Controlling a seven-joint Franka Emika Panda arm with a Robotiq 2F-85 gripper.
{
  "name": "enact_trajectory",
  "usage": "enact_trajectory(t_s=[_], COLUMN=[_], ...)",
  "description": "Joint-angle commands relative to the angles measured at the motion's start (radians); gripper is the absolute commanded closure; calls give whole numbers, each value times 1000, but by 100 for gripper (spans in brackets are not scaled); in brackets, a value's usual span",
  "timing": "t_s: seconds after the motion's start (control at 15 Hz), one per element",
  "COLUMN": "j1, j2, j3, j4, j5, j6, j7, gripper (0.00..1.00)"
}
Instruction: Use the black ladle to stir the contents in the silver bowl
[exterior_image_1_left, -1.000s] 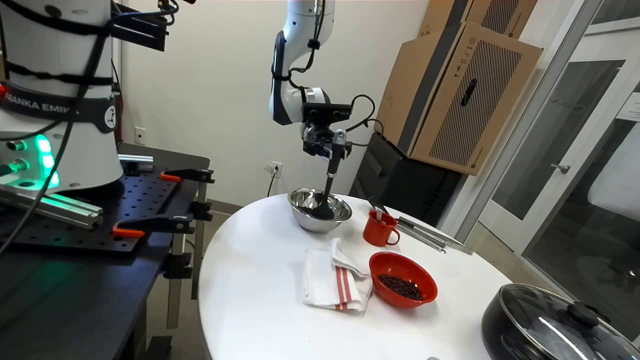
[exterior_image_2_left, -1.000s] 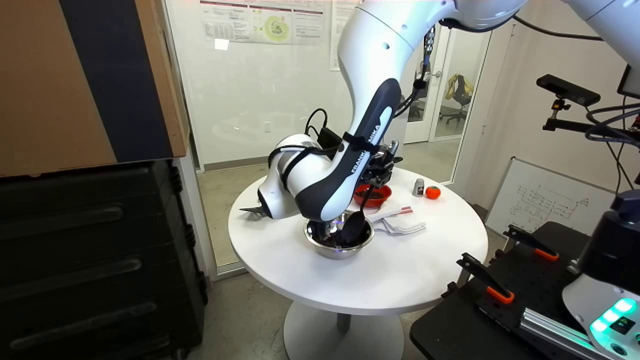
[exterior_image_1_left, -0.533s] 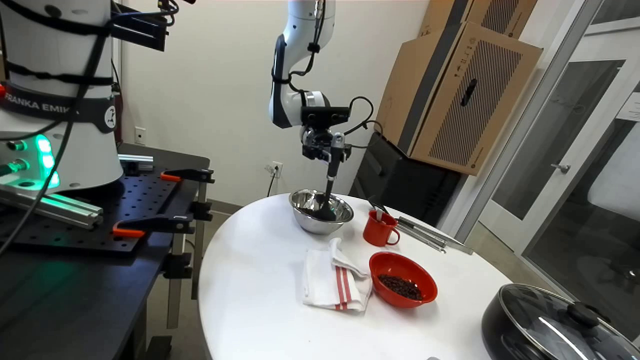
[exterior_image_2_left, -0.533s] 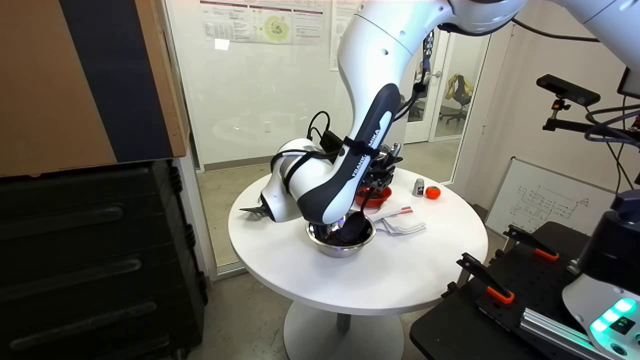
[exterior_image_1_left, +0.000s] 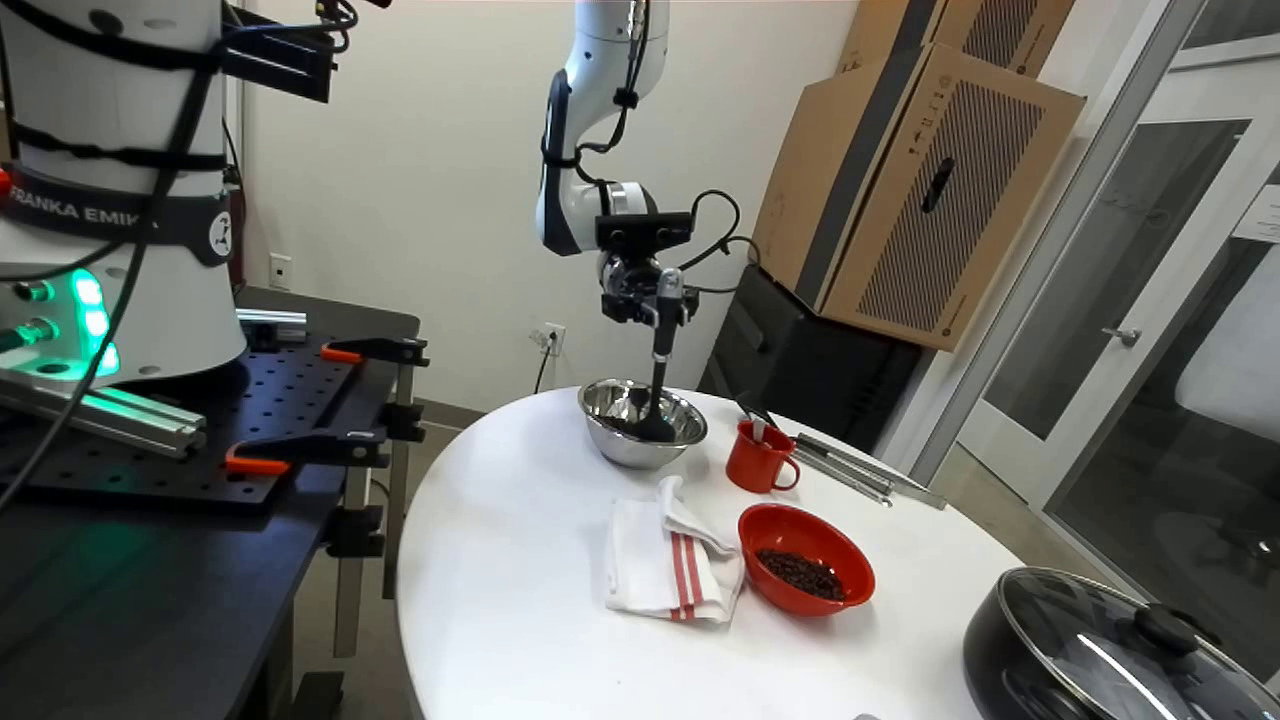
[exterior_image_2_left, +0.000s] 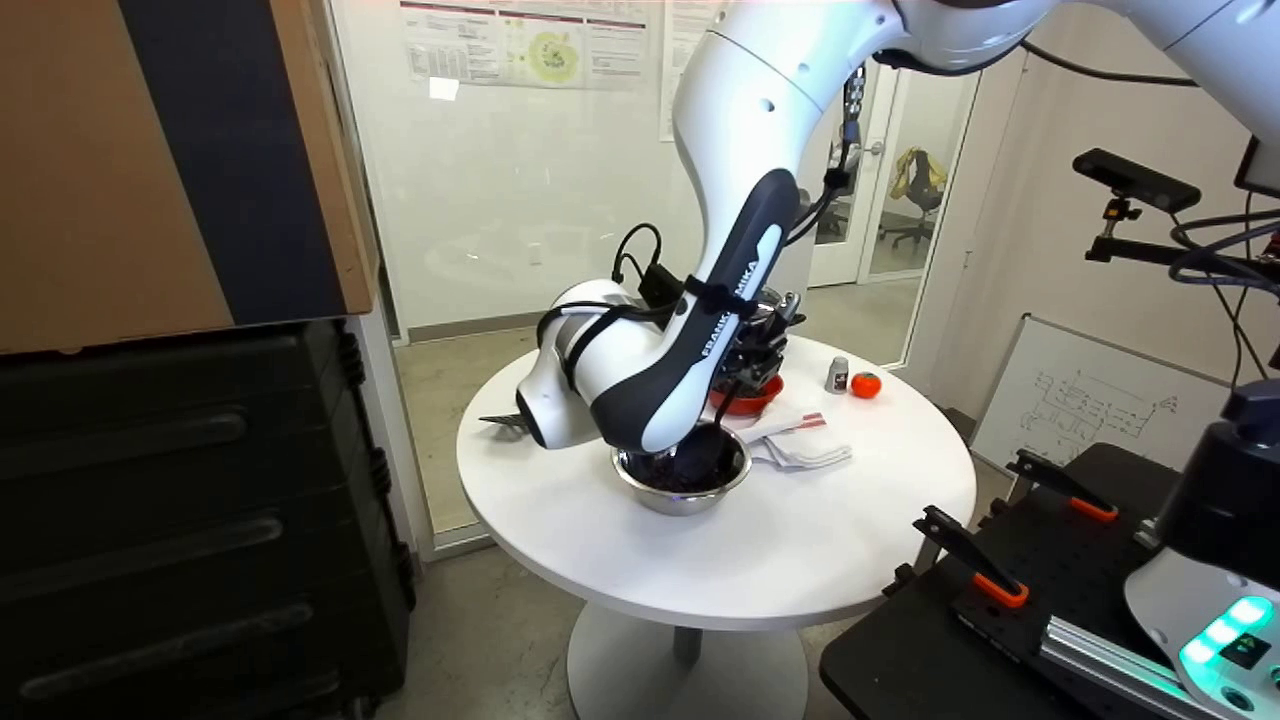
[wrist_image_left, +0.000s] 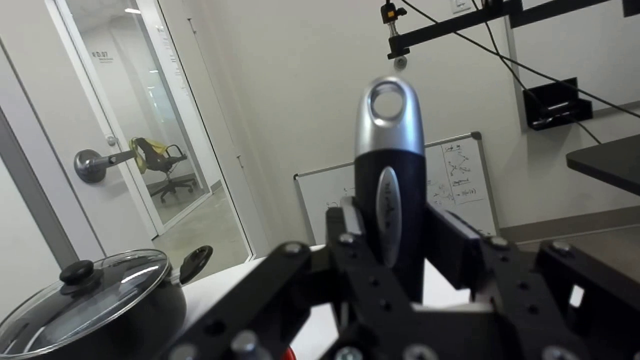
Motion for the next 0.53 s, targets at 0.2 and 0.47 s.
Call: enact_trajectory(t_s=[0.2, 0.47], j1=[-6, -4], j2=[12, 12], j3=[9, 10], j4=[30, 26], j5=[21, 16], j6=[25, 49], j7=[78, 60], gripper=[92, 92])
